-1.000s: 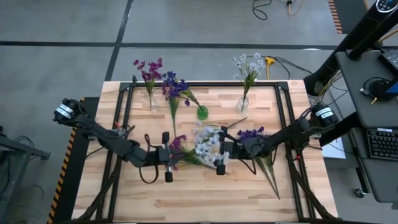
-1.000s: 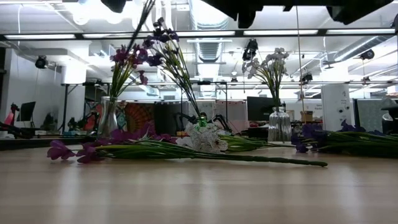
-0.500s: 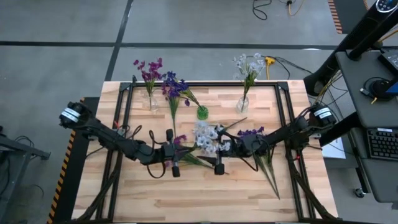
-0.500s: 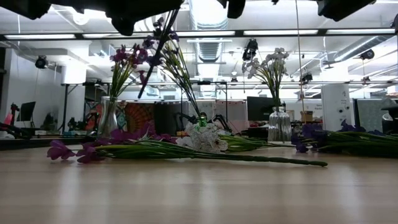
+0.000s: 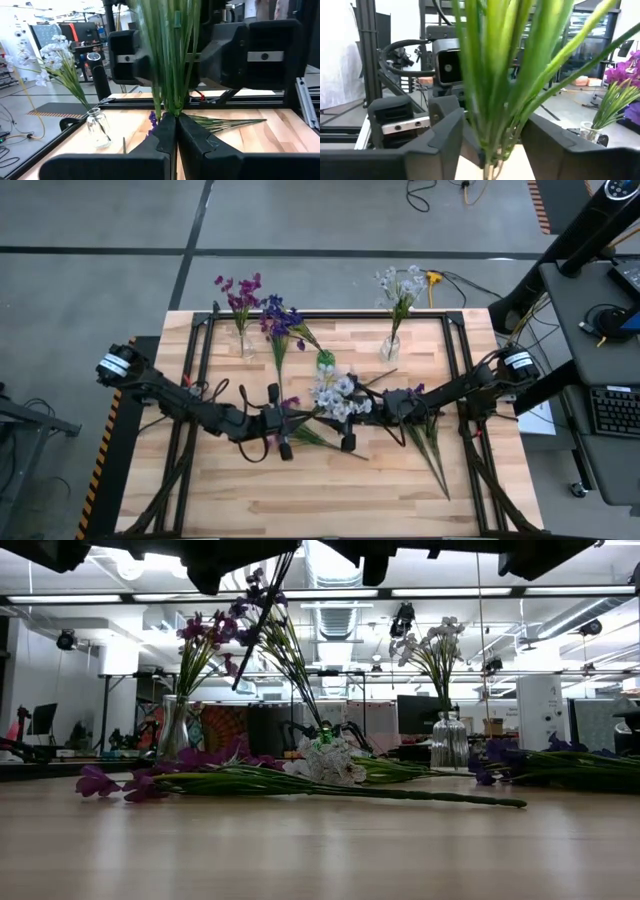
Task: Sort flowers into vase by color
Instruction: Put the left white flowers into the right transparent flower vase
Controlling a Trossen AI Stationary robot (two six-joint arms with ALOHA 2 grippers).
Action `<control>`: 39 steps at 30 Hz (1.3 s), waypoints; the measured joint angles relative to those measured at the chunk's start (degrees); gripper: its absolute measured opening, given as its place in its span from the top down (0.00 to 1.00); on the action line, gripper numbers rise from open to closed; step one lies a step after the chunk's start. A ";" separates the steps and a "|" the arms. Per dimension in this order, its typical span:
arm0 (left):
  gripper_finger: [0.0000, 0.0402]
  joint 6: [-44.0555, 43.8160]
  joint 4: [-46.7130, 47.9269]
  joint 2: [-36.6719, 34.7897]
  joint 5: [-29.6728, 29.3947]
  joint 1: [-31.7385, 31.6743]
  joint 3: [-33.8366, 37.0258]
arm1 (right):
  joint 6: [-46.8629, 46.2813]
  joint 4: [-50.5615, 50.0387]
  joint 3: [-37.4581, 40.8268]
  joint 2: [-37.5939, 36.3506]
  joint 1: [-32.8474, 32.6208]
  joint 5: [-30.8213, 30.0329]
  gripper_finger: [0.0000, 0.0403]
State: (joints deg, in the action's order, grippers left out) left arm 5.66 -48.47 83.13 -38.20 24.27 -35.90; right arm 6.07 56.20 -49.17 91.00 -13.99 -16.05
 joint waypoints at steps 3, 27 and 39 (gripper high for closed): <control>1.00 -0.08 0.04 0.00 -0.02 -0.43 0.00 | 0.03 0.01 0.00 0.00 0.06 -0.02 0.65; 0.63 -2.76 4.48 -1.30 -0.33 -0.70 -0.09 | 2.50 -4.30 -0.02 -2.62 0.01 -1.44 0.94; 0.47 -6.67 20.11 -10.76 -0.29 -0.48 -0.09 | -1.72 -37.05 -0.07 -22.36 0.34 -25.93 0.94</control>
State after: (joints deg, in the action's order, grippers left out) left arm -1.01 -28.36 72.38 -38.49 23.79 -35.99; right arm 4.35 19.15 -49.23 68.64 -13.65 -41.98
